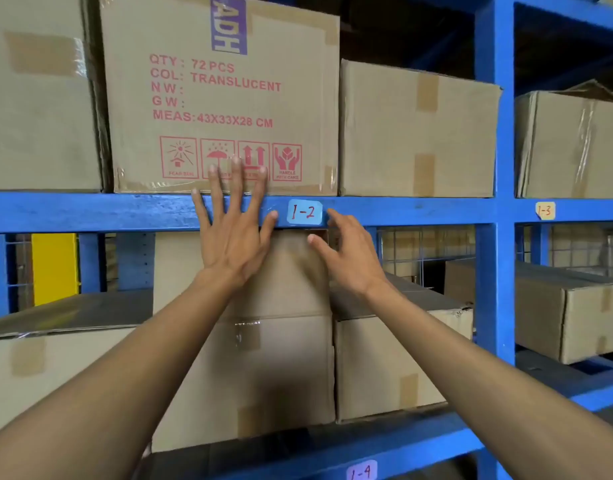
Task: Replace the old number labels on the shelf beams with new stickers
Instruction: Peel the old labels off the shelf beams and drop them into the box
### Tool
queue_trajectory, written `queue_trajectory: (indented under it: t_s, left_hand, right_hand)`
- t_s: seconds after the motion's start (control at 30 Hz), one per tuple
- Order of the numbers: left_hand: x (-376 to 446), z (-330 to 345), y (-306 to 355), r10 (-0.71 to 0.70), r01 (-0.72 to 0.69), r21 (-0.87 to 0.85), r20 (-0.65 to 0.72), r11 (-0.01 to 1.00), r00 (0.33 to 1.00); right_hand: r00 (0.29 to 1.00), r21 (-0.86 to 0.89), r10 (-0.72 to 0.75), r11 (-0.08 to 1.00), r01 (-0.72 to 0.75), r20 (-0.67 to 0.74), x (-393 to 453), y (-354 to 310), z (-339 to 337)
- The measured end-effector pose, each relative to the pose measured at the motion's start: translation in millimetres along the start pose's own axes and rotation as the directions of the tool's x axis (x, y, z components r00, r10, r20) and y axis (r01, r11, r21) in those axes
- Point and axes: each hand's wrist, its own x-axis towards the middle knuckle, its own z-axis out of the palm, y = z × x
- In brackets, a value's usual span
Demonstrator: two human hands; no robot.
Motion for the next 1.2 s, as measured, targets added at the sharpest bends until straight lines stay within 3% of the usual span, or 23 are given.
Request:
queue_trajectory:
  t_s: [0.13,0.2,0.3,0.53,0.73,1.2]
  left_hand:
    - [5,15,-10,-0.012,0.018,0.070,-0.085,0.997,0.996]
    - [4,22,-11,0.017,-0.007,0.070,-0.131,0.997,0.991]
    - [5,26,-13,0.039,-0.025,0.083,-0.167,0.996,0.985]
    - [4,33,-17,0.082,-0.063,0.092,-0.224,0.994,0.971]
    - [3,36,-19,0.129,-0.110,0.086,-0.252,0.990,0.959]
    - [1,35,-22,0.153,-0.141,0.070,-0.236,0.988,0.960]
  right_hand:
    - [0.983,0.057,0.084,0.995,-0.076,-0.161,16,-6,18]
    - [0.975,-0.005,0.057,0.998,-0.059,-0.216,19,-6,30]
    - [0.951,-0.190,-0.093,0.981,0.037,-0.294,25,-7,34]
    - [0.886,-0.440,-0.393,0.860,0.260,-0.246,46,-8,31]
    - [0.823,-0.414,-0.469,0.851,0.324,-0.320,48,0,29]
    - [0.803,-0.363,-0.500,0.850,0.382,-0.325,18,19,11]
